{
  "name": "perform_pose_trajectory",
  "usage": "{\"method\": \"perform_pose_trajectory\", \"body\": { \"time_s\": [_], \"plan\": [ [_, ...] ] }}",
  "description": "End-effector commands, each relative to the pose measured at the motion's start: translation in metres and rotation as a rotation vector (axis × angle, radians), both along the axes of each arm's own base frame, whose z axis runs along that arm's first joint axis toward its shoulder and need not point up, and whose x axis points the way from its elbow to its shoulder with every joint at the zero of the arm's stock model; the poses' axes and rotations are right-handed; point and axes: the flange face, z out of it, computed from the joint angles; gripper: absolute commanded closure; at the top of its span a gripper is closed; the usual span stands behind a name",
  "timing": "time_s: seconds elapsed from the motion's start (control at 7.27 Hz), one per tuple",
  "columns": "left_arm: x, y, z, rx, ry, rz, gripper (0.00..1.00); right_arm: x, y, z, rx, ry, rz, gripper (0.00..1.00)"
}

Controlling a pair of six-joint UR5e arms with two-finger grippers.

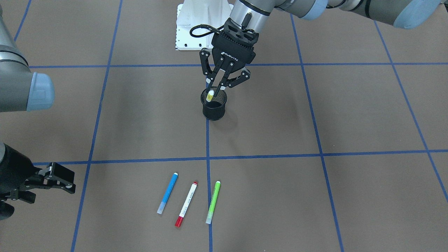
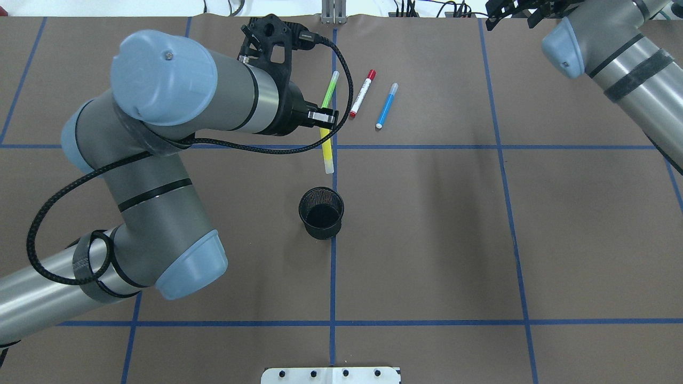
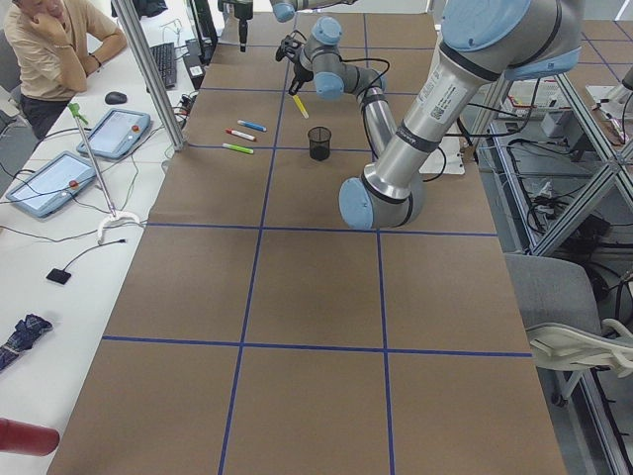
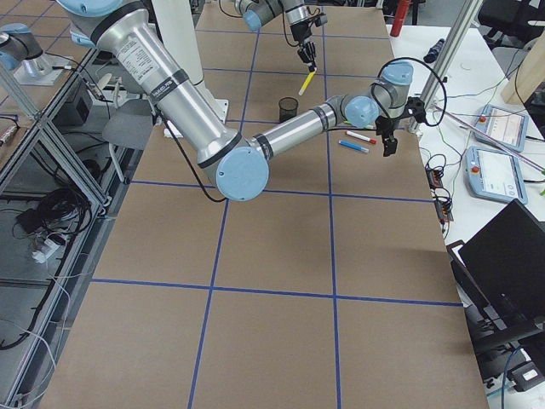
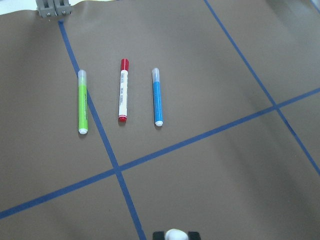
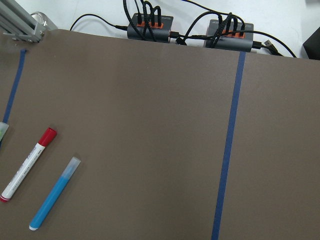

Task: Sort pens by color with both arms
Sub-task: 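Lift the yellow marker out of the cup with the left gripper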

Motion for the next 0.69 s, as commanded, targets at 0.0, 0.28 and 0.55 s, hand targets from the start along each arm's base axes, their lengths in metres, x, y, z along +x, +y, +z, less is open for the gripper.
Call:
{"method": "perform_pose_trajectory", "body": {
  "time_s": [0.0,0.28,0.55],
  "plan": [
    [-0.008,-0.027,0.004,-0.008,0.104,-0.063,1.00,0.000,0.000,-0.001,0.001,-0.001,0.000,0.01],
    [-0.013,-0.066,0.021,0.024,0.217,-0.149,1.00,0.000,0.000,0.001,-0.002,0.001,0.002,0.01],
    [0.004,-0.100,0.060,0.053,0.290,-0.260,1.00,0.000,0.000,0.004,-0.005,0.002,0.001,0.01]
  ]
}}
